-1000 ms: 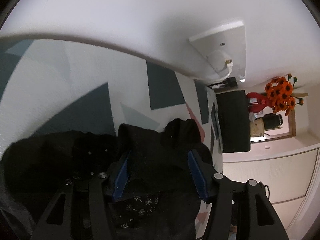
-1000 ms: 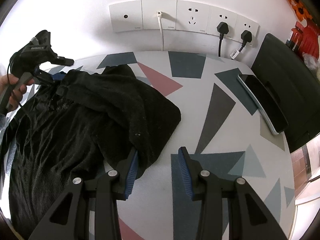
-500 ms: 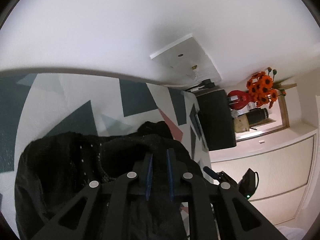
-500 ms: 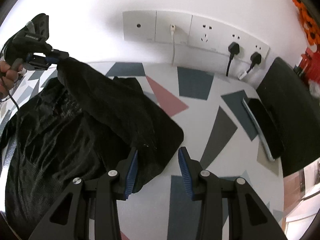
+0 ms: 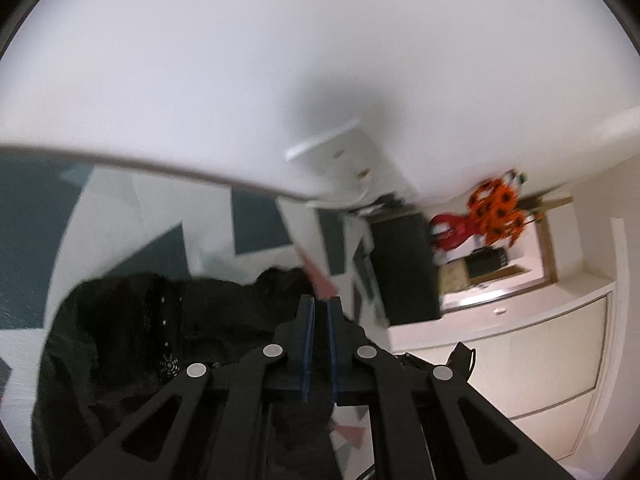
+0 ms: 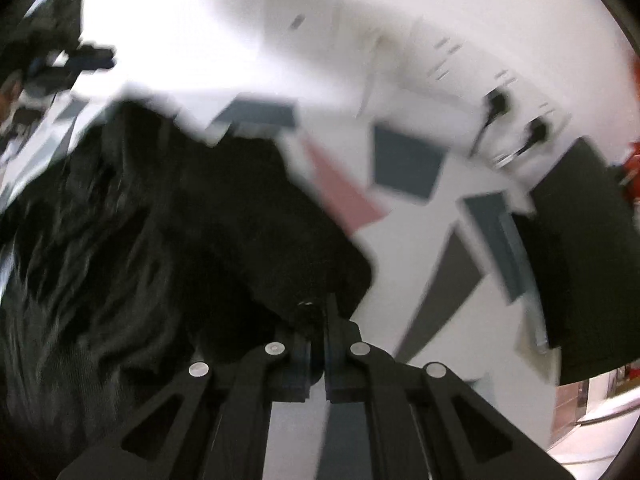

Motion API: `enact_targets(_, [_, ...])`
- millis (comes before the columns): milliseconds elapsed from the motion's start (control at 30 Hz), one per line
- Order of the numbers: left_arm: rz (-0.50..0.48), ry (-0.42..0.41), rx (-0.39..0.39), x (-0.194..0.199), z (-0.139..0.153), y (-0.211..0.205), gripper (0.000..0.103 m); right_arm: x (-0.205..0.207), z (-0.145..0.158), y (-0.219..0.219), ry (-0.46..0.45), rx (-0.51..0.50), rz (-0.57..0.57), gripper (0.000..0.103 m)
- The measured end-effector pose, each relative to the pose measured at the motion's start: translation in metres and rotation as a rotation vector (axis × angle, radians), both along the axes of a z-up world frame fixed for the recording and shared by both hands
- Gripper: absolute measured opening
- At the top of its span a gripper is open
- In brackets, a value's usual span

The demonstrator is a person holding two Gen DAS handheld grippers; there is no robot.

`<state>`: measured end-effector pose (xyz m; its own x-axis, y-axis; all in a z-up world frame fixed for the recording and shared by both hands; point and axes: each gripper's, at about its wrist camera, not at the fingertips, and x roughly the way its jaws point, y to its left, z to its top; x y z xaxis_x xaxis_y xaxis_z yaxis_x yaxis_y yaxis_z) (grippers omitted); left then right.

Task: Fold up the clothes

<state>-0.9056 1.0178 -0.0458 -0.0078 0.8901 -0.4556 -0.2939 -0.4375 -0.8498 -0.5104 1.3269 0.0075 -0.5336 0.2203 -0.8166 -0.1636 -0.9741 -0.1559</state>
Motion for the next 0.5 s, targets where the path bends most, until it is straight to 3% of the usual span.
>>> enact_targets(100, [0.017, 0.05, 0.043, 0.016, 0.023, -0.032, 0.005, 0.007, 0.028, 0.0, 0.064, 0.009, 0.018, 0.003])
enact_targets(200, [0.015, 0.052, 0.003, 0.047, 0.011, -0.065, 0.005, 0.019, 0.037, -0.021, 0.068, 0.044, 0.139, 0.003])
enact_targets(333, [-0.03, 0.001, -0.133, 0.07, -0.028, -0.072, 0.006, 0.026, 0.003, -0.041, -0.078, 0.055, 0.201, 0.004])
enact_targets(400, [-0.044, 0.014, -0.13, 0.069, -0.033, -0.06, 0.009, 0.026, -0.013, -0.04, -0.138, 0.018, 0.157, 0.006])
enact_targets(433, [-0.049, 0.021, -0.127, 0.067, -0.034, -0.054, 0.023, 0.026, -0.018, -0.038, -0.142, -0.021, 0.116, 0.008])
enact_targets(467, [-0.046, 0.033, -0.12, 0.062, -0.034, -0.045, 0.046, 0.027, -0.02, -0.036, -0.134, -0.053, 0.09, 0.012])
enact_targets(500, [-0.045, 0.04, -0.116, 0.057, -0.035, -0.036, 0.055, 0.028, -0.021, -0.034, -0.126, -0.081, 0.071, 0.014])
